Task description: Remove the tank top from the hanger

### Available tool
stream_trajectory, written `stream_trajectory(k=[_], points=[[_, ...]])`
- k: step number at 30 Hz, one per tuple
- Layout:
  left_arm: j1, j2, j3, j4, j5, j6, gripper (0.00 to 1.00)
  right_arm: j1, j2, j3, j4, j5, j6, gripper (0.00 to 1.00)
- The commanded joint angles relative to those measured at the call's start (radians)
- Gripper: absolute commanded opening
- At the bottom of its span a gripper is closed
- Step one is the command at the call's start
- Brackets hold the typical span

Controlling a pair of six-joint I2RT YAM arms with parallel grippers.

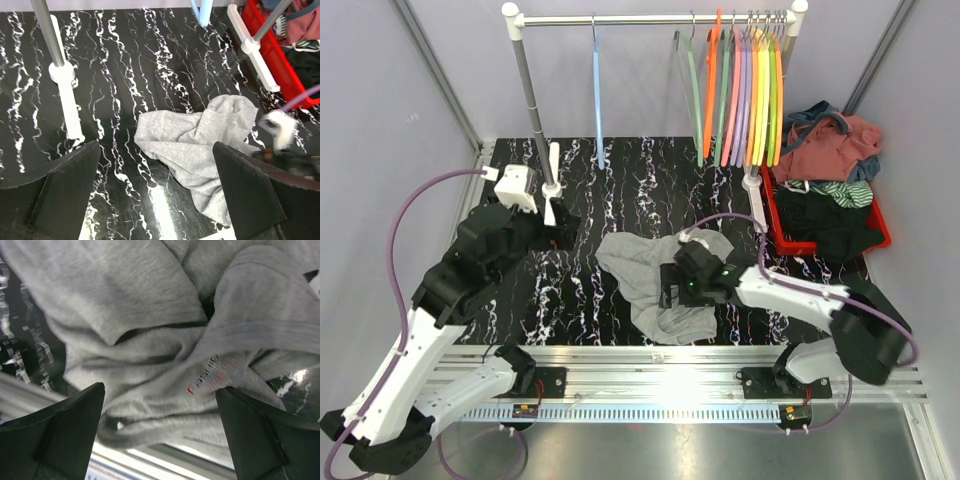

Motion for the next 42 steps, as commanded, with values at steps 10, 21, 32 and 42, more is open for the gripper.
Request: stream_trajectory(k=[10, 21, 32, 42], points=[[-0.008, -0.157, -0.195, 0.103, 0.029, 0.014, 0.99, 0.132, 0.222, 0.03, -0.044, 0.168, 0.167, 0.23], [-0.008, -0.269, -0.264, 0.115, 0.094, -0.01, 0.99, 0.12, -0.087, 0.273, -0.268, 0.387, 0.066, 0.0], [-0.008, -0.306, -0.286, 0.1, 0.081, -0.021, 0.99, -0.05, 0.505, 0.717, -0.113, 0.334, -0.203, 0.16], [-0.008, -0.341, -0.295, 0.085, 0.071, -0.021, 0.99, -0.047, 0.607, 0.668, -0.243, 0.456, -0.121, 1.0]])
